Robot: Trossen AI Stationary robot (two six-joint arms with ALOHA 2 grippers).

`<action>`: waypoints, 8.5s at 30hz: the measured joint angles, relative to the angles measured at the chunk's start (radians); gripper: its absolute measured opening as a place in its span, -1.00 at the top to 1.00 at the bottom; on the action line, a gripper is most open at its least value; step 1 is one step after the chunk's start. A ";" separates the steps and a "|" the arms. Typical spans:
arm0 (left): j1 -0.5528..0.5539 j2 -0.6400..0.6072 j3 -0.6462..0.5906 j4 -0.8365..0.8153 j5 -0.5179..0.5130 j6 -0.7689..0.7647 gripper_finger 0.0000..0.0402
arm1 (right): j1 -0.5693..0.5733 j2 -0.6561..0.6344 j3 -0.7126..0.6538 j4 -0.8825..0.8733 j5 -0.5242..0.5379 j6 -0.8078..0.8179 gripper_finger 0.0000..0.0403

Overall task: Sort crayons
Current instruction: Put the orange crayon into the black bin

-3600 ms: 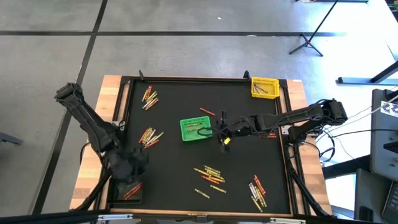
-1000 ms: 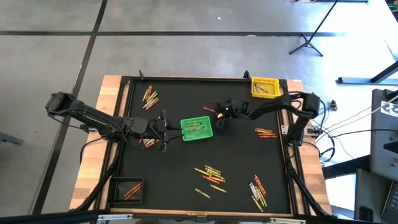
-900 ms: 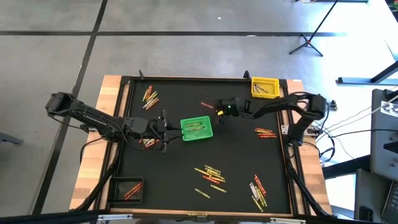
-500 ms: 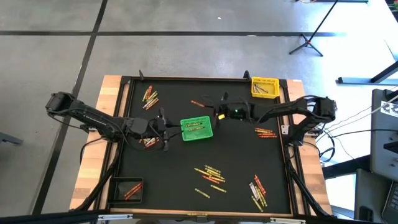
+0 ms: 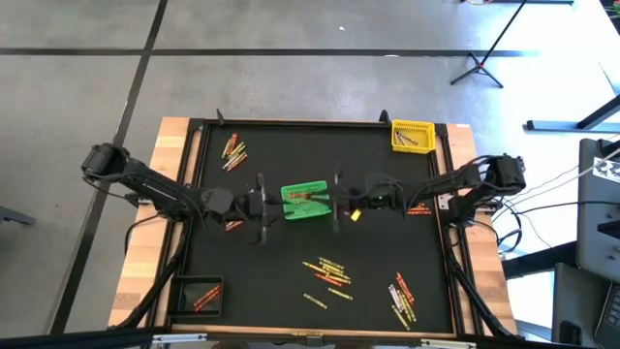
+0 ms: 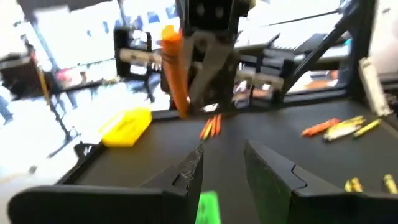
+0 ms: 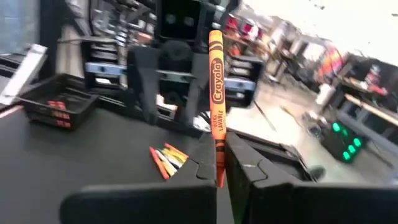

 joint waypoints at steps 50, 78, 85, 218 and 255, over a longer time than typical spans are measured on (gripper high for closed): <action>-0.229 -0.041 0.175 -0.376 -0.265 0.120 0.94 | 0.140 -0.189 0.069 -0.462 0.029 0.033 0.04; -0.768 -0.014 0.319 -1.444 0.409 -1.717 0.94 | 0.152 -0.202 0.068 -0.515 0.069 -0.025 0.02; -0.771 -0.014 0.296 -1.444 0.436 -1.804 0.71 | 0.152 -0.202 0.068 -0.475 0.087 -0.037 0.02; -0.091 0.183 0.042 -0.011 -0.033 -0.150 0.19 | 0.161 0.024 0.191 -0.502 0.166 0.207 0.92; -0.131 0.118 0.072 -0.192 0.124 -0.122 0.98 | 0.251 -0.088 0.192 -0.586 0.095 0.157 0.43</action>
